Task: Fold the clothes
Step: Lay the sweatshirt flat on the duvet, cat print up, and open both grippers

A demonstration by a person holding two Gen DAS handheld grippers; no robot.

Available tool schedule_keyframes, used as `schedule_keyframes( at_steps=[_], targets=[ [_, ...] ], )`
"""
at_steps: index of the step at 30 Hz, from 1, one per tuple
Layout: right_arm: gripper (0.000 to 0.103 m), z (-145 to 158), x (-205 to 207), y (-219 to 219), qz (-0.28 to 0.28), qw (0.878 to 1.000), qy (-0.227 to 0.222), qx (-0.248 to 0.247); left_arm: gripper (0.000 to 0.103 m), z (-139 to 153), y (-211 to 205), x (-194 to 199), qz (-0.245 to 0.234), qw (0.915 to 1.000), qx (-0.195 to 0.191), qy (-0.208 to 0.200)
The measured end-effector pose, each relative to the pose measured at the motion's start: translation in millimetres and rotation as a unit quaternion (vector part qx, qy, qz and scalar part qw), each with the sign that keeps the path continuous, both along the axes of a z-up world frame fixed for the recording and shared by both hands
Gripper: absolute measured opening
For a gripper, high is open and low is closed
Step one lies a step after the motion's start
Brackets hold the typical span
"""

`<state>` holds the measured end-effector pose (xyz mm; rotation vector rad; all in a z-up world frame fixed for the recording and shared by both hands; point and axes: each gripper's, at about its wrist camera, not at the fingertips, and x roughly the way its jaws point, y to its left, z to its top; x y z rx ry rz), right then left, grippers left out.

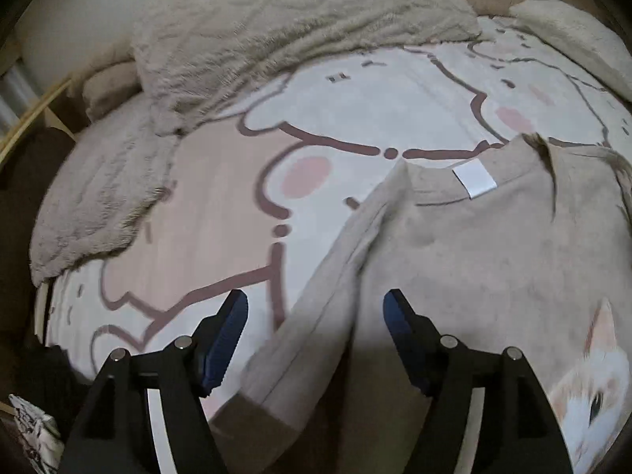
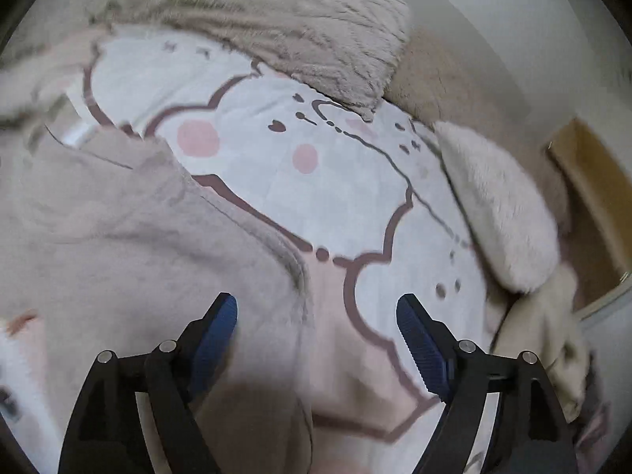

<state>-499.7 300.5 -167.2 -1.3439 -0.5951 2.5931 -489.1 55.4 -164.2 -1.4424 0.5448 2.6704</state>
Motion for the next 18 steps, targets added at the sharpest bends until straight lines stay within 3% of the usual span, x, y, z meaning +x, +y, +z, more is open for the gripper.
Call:
schedule_keyframes(
  at_steps=[1,4,7,9,12,13,15,18],
  targets=[
    [0.083,10.2,0.1,8.5,-0.009,1.0,0.011,-0.027,0.071,7.2,-5.9,9.6,0.001,0.9999,0.01,0.004],
    [0.083,47.0,75.7,42.1,-0.029,0.988,0.023,-0.147,0.071,32.2,-22.6,55.3,-0.015,0.9989,0.035,0.028],
    [0.082,66.0,134.3,60.0,-0.006,0.982,0.056,-0.181,0.071,47.5,-37.5,115.2,-0.027,0.9971,0.059,0.04],
    [0.078,63.7,173.6,48.3,0.035,0.983,0.071,-0.168,0.071,51.5,-46.5,157.9,-0.028,0.9956,0.081,0.037],
    [0.069,45.9,214.8,4.2,0.114,0.987,0.071,-0.094,0.071,52.0,-60.0,220.2,-0.014,0.9933,0.111,0.03],
    [0.067,34.0,219.0,-10.6,0.14,0.986,0.059,-0.069,0.071,51.3,-64.3,239.6,-0.007,0.9923,0.121,0.027],
    [0.055,10.3,220.2,-35.7,0.17,0.984,0.037,-0.022,0.071,49.3,-72.0,277.3,0.008,0.9898,0.14,0.022],
    [0.046,-14.2,208.4,-51.2,0.166,0.985,0.025,0.025,0.071,41.8,-79.4,322.5,0.035,0.9873,0.154,0.018]
  ],
)
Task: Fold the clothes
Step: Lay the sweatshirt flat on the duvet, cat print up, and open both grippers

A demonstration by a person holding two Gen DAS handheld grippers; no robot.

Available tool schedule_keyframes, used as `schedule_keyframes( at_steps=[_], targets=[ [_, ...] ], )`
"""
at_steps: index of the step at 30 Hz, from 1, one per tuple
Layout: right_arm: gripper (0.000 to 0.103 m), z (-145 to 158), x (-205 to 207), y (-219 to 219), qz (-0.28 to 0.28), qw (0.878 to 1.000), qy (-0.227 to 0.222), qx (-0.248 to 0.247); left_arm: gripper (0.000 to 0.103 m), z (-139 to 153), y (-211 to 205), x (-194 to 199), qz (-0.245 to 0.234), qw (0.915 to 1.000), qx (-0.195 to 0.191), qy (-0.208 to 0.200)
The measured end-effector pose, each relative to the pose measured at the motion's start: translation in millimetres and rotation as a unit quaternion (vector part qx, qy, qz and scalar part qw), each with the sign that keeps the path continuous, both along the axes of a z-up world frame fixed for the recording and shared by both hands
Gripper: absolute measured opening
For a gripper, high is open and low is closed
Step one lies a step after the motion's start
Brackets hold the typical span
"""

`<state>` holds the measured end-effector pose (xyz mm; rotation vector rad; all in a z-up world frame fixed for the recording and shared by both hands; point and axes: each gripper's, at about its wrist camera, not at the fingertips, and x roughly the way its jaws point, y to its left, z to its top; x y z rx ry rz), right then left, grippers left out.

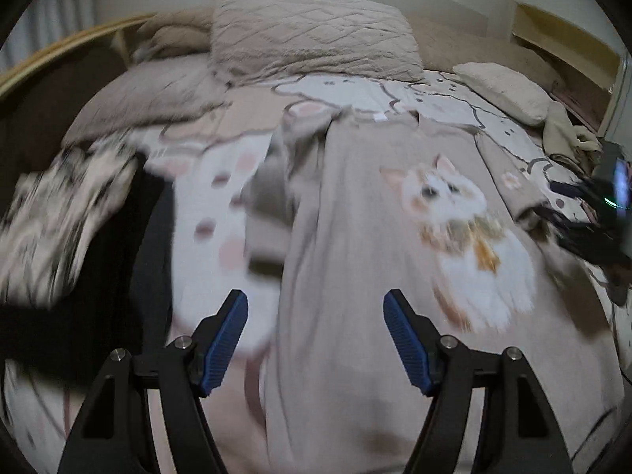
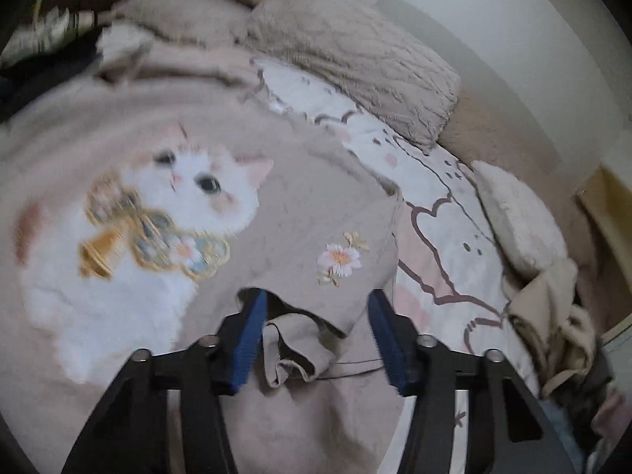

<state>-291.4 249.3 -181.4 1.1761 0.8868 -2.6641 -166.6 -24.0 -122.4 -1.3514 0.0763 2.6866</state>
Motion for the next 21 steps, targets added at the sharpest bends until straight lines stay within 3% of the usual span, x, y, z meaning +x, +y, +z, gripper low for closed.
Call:
schedule_keyframes(
  at_steps=[2,3,5,10,14,15,17,21],
  targets=[
    [0.044,-13.8,-10.7,-5.3,-0.009,0.999,-0.025,0.021,0.071,-6.3,-4.3,20.9,0.015,0.9997,0.014,-0.011],
    [0.031,-21.5,-14.3,-6.7,-0.006,0.999,-0.036,0.035,0.071,-9.0,-6.5,28.5,0.023,0.9994,0.022,-0.016],
    [0.013,-30.0,-21.4,-7.1,-0.003,0.997,-0.049,0.057,0.071,-13.5,-10.1,40.5,0.036,0.9983,0.04,-0.024],
    [0.011,15.5,-45.6,36.3,-0.068,0.997,0.009,0.041,0.071,-24.3,-5.8,54.0,0.044,0.9984,0.015,-0.032],
    [0.01,54.3,-84.9,134.8,-0.184,0.98,0.05,0.063,0.071,-38.5,-7.2,60.2,0.047,0.9975,-0.004,-0.053],
    [0.005,59.8,-94.0,157.9,-0.213,0.973,0.054,0.07,0.071,-41.4,-7.9,61.6,0.05,0.9971,-0.006,-0.057],
    [0.005,63.4,-114.9,209.8,-0.274,0.959,0.043,0.064,0.071,-45.9,-10.0,64.4,0.058,0.9961,-0.008,-0.066],
    [0.005,55.8,-121.7,262.1,-0.335,0.942,0.005,-0.022,0.071,-47.6,-14.6,72.7,0.072,0.9943,-0.012,-0.078]
  ],
)
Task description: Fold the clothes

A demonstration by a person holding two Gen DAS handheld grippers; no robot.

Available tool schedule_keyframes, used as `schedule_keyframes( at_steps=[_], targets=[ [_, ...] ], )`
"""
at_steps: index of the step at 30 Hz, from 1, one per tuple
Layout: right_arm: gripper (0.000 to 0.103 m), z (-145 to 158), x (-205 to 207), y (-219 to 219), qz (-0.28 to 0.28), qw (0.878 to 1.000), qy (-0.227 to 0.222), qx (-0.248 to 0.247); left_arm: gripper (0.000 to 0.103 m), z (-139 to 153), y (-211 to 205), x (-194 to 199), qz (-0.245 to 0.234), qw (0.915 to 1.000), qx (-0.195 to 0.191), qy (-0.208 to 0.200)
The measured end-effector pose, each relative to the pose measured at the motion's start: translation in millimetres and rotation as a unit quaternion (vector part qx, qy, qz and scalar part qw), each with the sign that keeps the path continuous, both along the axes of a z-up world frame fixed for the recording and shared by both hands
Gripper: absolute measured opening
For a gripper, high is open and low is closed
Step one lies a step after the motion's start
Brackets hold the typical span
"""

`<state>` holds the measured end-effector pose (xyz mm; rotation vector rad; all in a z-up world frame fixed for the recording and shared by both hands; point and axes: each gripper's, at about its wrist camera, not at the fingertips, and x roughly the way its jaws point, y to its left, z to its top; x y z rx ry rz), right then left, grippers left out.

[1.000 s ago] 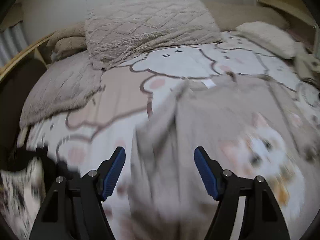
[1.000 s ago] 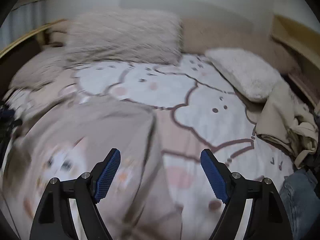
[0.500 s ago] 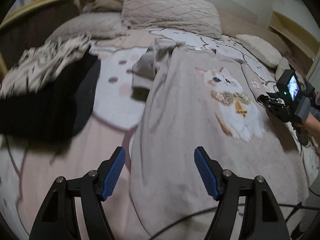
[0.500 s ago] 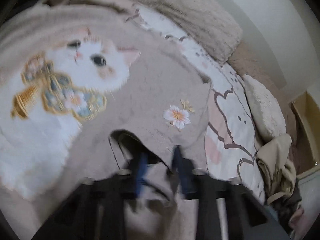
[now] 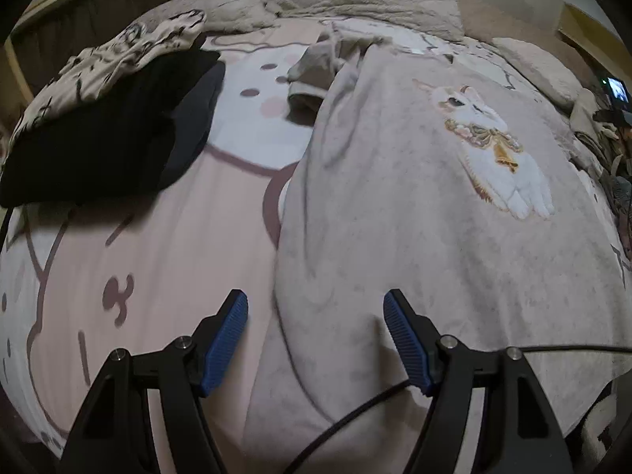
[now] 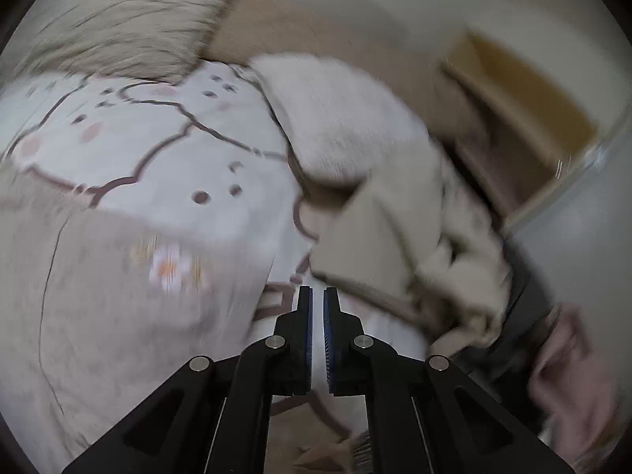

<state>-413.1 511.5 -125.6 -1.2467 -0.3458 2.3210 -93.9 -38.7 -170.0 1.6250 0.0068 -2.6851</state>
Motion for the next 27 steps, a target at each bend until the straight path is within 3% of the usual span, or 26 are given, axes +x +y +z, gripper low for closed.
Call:
schedule_keyframes(
  at_steps=[2,4,5,6,10,14,17,22,25,27],
  targets=[
    [0.007,-1.7,16.9,-0.5,0.0,1.0,0.018,-0.025,0.071,1.2,-3.5,5.1,0.003,0.9999,-0.013,-0.003],
    [0.036,-5.6,36.8,-9.4,0.013,0.999,0.017,-0.045,0.071,3.0,-10.3,8.0,0.008,0.9997,-0.021,-0.003],
    [0.068,-7.3,50.0,-20.3,0.028,0.998,0.023,-0.053,0.071,4.9,-14.2,7.2,0.01,0.9997,-0.021,0.001],
    [0.072,-8.9,63.5,-32.0,0.043,0.997,0.029,-0.06,0.071,8.0,-18.7,4.0,0.012,0.9997,-0.018,0.007],
    [0.072,-11.7,123.5,-95.7,0.122,0.984,0.047,-0.123,0.071,26.8,-30.1,-29.2,0.012,0.999,-0.014,0.041],
    [0.067,-20.1,185.1,-168.9,0.201,0.945,0.036,-0.255,0.071,47.1,-32.7,-86.5,-0.005,0.9975,-0.015,0.069],
    [0.067,-39.5,215.7,-217.0,0.245,0.931,-0.002,-0.269,0.071,45.6,-35.2,-134.2,-0.016,0.9974,0.0,0.07],
    [0.067,-79.6,231.7,-240.4,0.231,0.936,-0.048,-0.263,0.071,30.5,-22.9,-197.4,-0.035,0.9981,0.033,0.037],
    [0.067,-85.4,236.0,-243.3,0.226,0.936,-0.032,-0.267,0.07,27.7,-8.3,-224.9,-0.043,0.9979,0.034,0.035],
    [0.067,-87.6,235.2,-246.3,0.226,0.938,-0.033,-0.261,0.044,18.7,-2.7,-243.1,-0.043,0.9982,0.041,0.014]
  ],
)
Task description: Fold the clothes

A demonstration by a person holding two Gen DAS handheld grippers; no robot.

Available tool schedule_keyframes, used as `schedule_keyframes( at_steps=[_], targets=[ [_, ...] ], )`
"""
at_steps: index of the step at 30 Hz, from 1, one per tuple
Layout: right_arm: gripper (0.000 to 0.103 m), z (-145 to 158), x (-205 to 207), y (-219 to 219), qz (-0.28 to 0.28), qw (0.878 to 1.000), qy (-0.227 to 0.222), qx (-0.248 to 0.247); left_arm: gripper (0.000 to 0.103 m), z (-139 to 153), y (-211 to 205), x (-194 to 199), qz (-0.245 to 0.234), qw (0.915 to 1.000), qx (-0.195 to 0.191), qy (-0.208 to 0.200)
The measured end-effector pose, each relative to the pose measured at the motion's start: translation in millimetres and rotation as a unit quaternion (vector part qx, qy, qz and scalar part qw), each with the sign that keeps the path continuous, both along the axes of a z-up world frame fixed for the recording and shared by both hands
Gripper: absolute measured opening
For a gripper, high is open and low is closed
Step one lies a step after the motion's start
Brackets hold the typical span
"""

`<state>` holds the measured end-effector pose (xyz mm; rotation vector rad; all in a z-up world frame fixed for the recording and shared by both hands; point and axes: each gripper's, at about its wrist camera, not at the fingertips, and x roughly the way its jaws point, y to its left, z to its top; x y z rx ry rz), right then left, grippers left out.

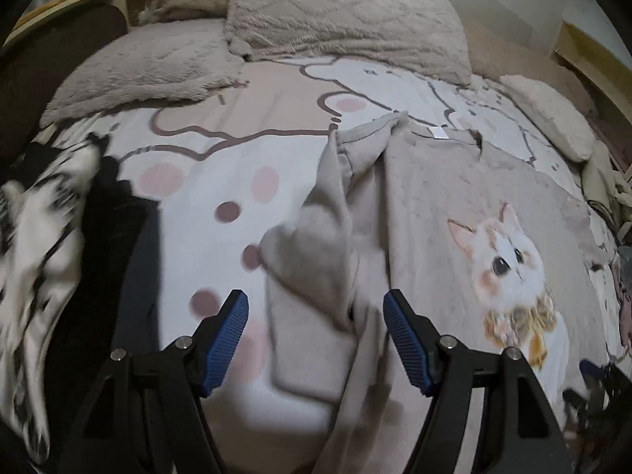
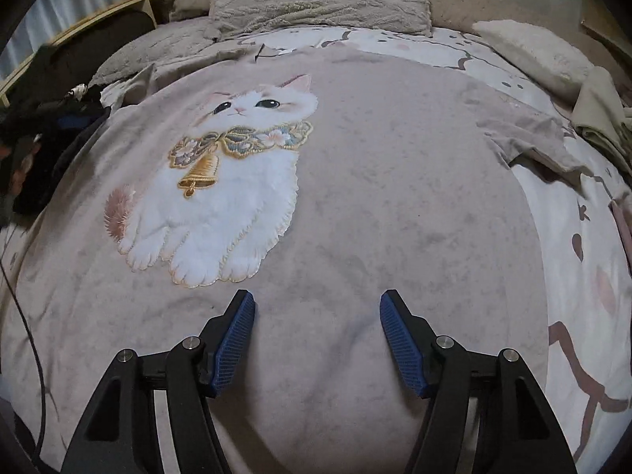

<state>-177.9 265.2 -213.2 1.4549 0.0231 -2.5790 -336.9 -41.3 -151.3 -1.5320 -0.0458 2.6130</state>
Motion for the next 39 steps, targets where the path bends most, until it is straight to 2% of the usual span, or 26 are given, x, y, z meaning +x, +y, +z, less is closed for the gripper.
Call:
schedule_keyframes(
  at_steps=[1,2,3,6,7,8,9,11,14,17,18,19,21,22,23,24,27,28,29,30,33,34,36,39],
  targets=[
    [0.067,-0.6,0.1,1.0,0.0,1.0,0.002,0.001,0.027,-5.9,-0.3,-7.7,-0.001,0.9998,0.013,-0.018],
    [0.068,-1.1,0.3,2.2,0.0,1.0,0.004,0.002,0.019,-10.1,-0.9,-12.6,-0.001,0.9993,0.023,-0.031],
    [0.068,-1.6,0.5,3.4,0.0,1.0,0.006,0.004,0.017,-11.9,-1.3,-16.5,0.0,0.9991,0.023,-0.035],
    [0.068,-2.8,2.1,8.6,-0.001,1.0,0.01,-0.004,0.015,-5.5,-8.9,-23.7,0.016,0.9995,-0.006,-0.028],
    [0.068,-3.0,2.2,10.2,-0.001,1.0,0.011,-0.007,0.013,0.0,-14.4,-26.3,0.025,0.9994,-0.011,-0.023],
    [0.069,-3.3,2.2,10.7,-0.001,1.0,0.011,-0.008,0.006,7.3,-19.3,-29.5,0.035,0.999,-0.023,-0.012],
    [0.07,-3.5,1.9,10.7,0.0,1.0,0.012,-0.009,0.006,16.5,-24.4,-33.5,0.043,0.9981,-0.043,0.001],
    [0.072,-4.3,1.6,9.4,0.002,1.0,0.013,-0.007,0.005,36.8,-33.8,-44.1,0.055,0.9948,-0.082,0.026],
    [0.073,-5.2,1.3,7.8,0.003,1.0,0.015,-0.004,0.001,67.6,-47.8,-60.2,0.07,0.9886,-0.12,0.059],
    [0.073,-5.6,1.2,7.3,0.003,1.0,0.016,-0.004,0.001,100.5,-55.0,-72.1,0.08,0.9785,-0.159,0.104],
    [0.074,-5.8,1.2,7.2,0.003,1.0,0.016,-0.004,0.001,109.9,-56.8,-75.2,0.08,0.9775,-0.16,0.113],
    [0.074,-6.0,1.2,7.6,0.004,1.0,0.016,-0.005,0.001,114.5,-58.4,-77.2,0.076,0.9807,-0.146,0.106],
    [0.075,-6.3,0.6,7.1,0.004,1.0,0.016,-0.006,0.012,106.8,-54.7,-77.3,0.05,0.991,-0.112,0.055],
    [0.075,-6.4,0.7,6.7,0.004,1.0,0.016,-0.006,0.043,96.1,-48.6,-72.7,0.035,0.9938,-0.102,0.03],
    [0.076,-6.6,0.9,6.5,0.005,1.0,0.017,-0.005,0.079,84.9,-41.6,-65.6,0.025,0.9945,-0.1,0.017],
    [0.077,-6.9,0.9,5.3,0.005,1.0,0.017,-0.004,0.086,73.6,-34.1,-57.7,0.017,0.994,-0.107,0.012],
    [0.078,-7.9,0.6,3.1,0.007,1.0,0.018,-0.002,0.086,37.0,-22.0,-43.3,0.009,0.9925,-0.121,-0.015],
    [0.078,-7.8,0.8,2.9,0.007,1.0,0.018,-0.002,0.08,24.7,-23.1,-41.7,0.016,0.9922,-0.12,-0.03],
    [0.078,-7.7,0.9,3.3,0.007,1.0,0.019,-0.003,0.065,14.4,-25.4,-41.6,0.024,0.9918,-0.118,-0.044],
    [0.078,-7.9,0.9,3.1,0.006,1.0,0.019,-0.004,0.058,5.0,-29.7,-42.2,0.036,0.9915,-0.112,-0.057],
    [0.078,-8.0,0.8,1.4,0.006,1.0,0.019,-0.002,0.029,-13.6,-40.3,-42.5,0.066,0.9919,-0.069,-0.084],
    [0.078,-8.1,0.8,0.8,0.006,1.0,0.019,-0.002,0.006,-17.2,-40.7,-42.1,0.07,0.9918,-0.065,-0.085],
    [0.079,-8.2,1.2,1.1,0.006,1.0,0.02,-0.004,0.004,-14.3,-41.8,-42.1,0.072,0.9919,-0.077,-0.071],
    [0.079,-8.6,1.7,0.4,0.006,1.0,0.022,-0.003,0.004,18.5,-47.3,-51.5,0.078,0.9891,-0.124,-0.012]
  ],
)
